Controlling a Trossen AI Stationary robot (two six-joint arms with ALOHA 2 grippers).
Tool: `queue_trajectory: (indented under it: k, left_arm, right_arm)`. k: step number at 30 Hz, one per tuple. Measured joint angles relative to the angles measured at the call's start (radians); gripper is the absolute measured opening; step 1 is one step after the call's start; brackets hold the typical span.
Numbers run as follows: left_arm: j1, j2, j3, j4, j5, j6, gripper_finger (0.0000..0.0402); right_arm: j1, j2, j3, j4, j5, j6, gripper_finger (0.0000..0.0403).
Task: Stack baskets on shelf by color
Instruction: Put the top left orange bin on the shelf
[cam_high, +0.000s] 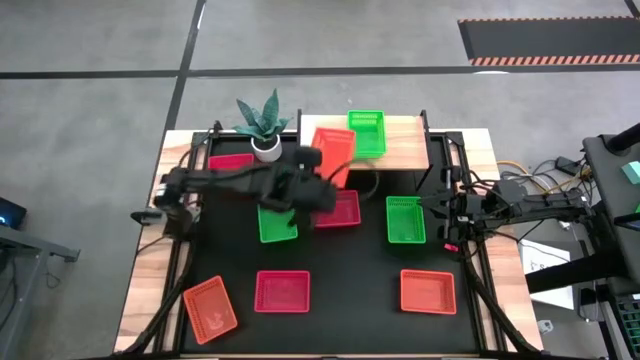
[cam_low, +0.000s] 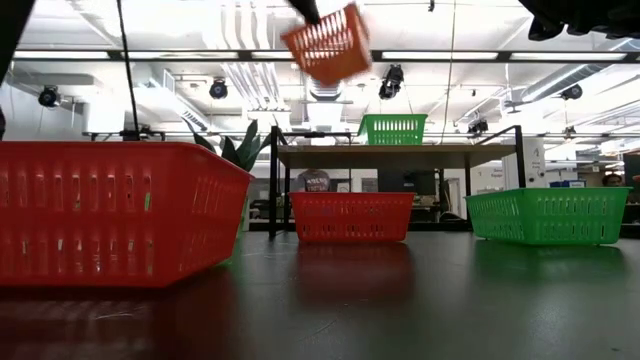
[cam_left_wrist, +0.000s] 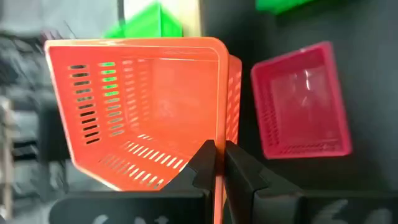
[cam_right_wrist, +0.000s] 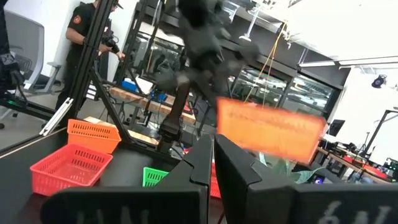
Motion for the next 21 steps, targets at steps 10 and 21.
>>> queue_trajectory:
  k: [10,21]
  left_arm:
    - [0.186,0.086,-0.002,0.005,0.054,0.011,0.0000]
    - [0.274,0.114,-0.003,0.097,0.120,0.034,0.0000]
  right_arm:
    - [0.000,0.000,0.000,-0.007,0.001,-0.015,0.0011]
    - [0.000,0.000,0.000,-0.012,0.003,-0.017,0.0011]
